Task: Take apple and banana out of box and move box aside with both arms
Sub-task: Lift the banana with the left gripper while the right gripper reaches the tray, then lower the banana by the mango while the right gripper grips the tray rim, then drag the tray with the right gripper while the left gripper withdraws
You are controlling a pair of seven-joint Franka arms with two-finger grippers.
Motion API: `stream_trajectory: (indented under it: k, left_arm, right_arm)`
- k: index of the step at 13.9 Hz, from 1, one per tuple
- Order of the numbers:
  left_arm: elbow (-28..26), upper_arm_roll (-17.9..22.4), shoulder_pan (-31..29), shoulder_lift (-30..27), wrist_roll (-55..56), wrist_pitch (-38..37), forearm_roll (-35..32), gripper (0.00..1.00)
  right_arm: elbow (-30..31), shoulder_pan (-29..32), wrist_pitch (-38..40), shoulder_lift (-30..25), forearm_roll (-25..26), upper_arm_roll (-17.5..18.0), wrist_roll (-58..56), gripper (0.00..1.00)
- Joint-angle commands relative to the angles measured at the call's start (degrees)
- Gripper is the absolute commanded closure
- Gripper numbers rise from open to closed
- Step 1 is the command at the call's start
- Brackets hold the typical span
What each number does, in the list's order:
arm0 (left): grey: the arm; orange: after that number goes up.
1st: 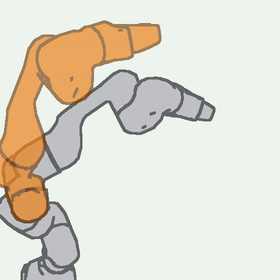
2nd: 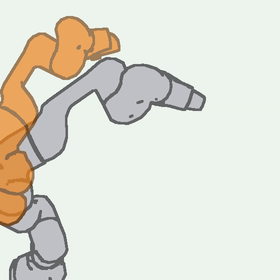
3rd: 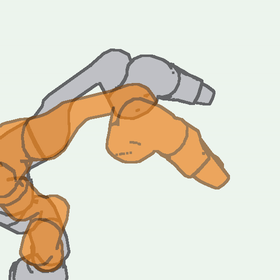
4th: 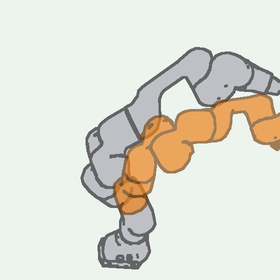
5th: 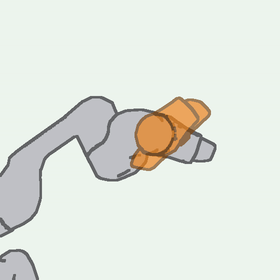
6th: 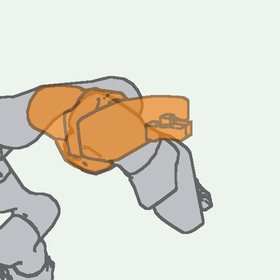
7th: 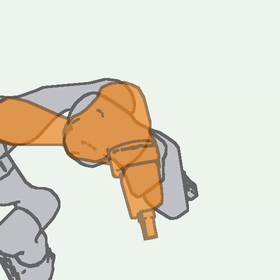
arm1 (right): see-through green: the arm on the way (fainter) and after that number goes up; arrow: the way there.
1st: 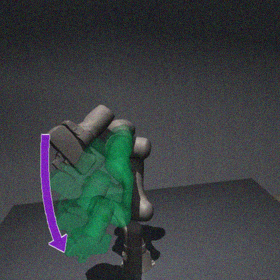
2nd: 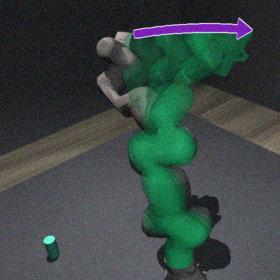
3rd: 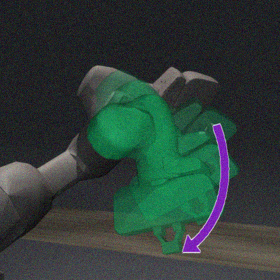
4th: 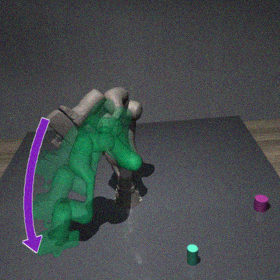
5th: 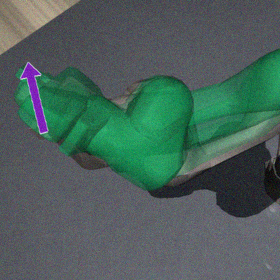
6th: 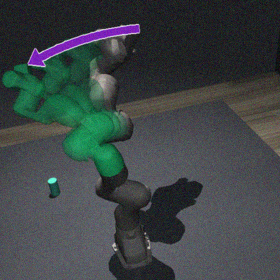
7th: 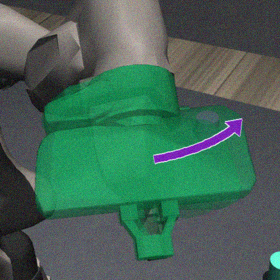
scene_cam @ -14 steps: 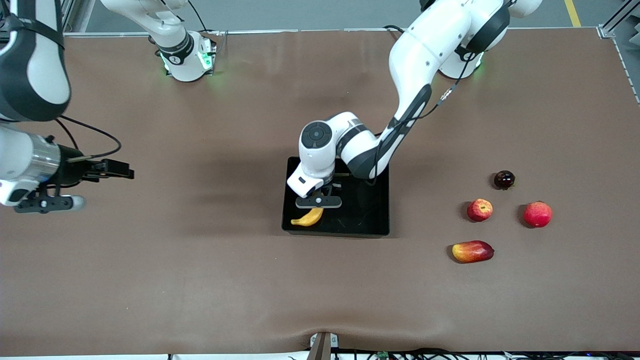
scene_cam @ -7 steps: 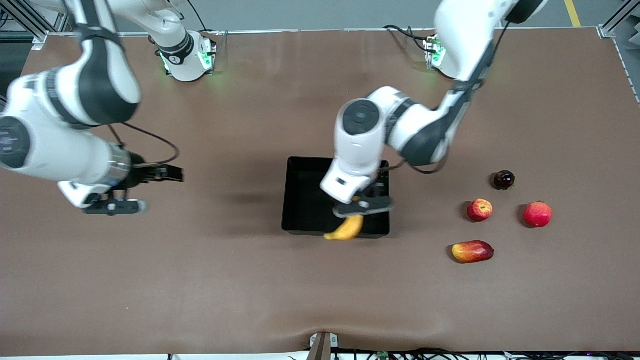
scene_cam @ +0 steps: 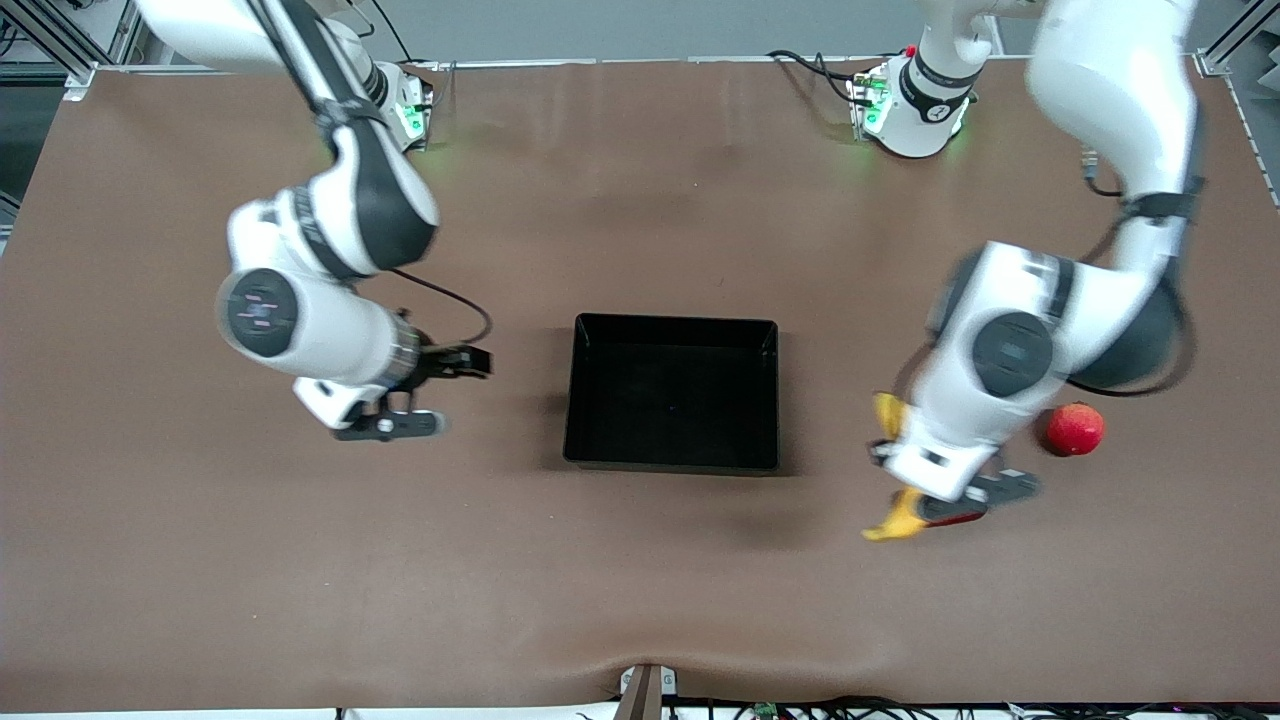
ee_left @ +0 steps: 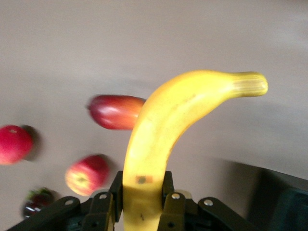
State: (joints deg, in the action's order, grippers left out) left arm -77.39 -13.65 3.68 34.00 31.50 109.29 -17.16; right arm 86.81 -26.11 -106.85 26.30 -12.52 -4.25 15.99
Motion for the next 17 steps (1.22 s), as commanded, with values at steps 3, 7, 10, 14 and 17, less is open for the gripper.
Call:
stream_trajectory:
  k: [3,7,10,14,17]
  left_arm:
    - [-1.0,-0.7,-11.8,4.4,-14.9,4.9,0.3,1.0]
    - [-0.9,0.5,-14.5,10.3,-17.1,10.5,-3.6,1.0]
    - [-0.8,0.5,-15.1,13.1,-16.5,11.4,-8.0,1.0]
    - [-0.9,0.9,-15.4,14.8,-15.9,12.9,-11.4,0.96]
    - [-0.7,0.9,-15.5,14.5,-15.7,12.8,-11.4,0.37]
  right_arm:
    - [-0.5,-4.6,-5.4,5.2,-2.7,-0.6,4.6,0.0]
    - [-0.3,-9.0,-13.0,10.9,-2.7,-0.6,6.3,0.09]
    - [0.4,-11.8,-20.8,14.3,-2.7,-0.6,9.9,0.2]
    - [0.4,-12.0,-20.8,14.5,-2.6,-0.6,10.6,1.0]
    - [0.4,-11.4,-20.5,14.3,-2.6,-0.6,10.8,1.0]
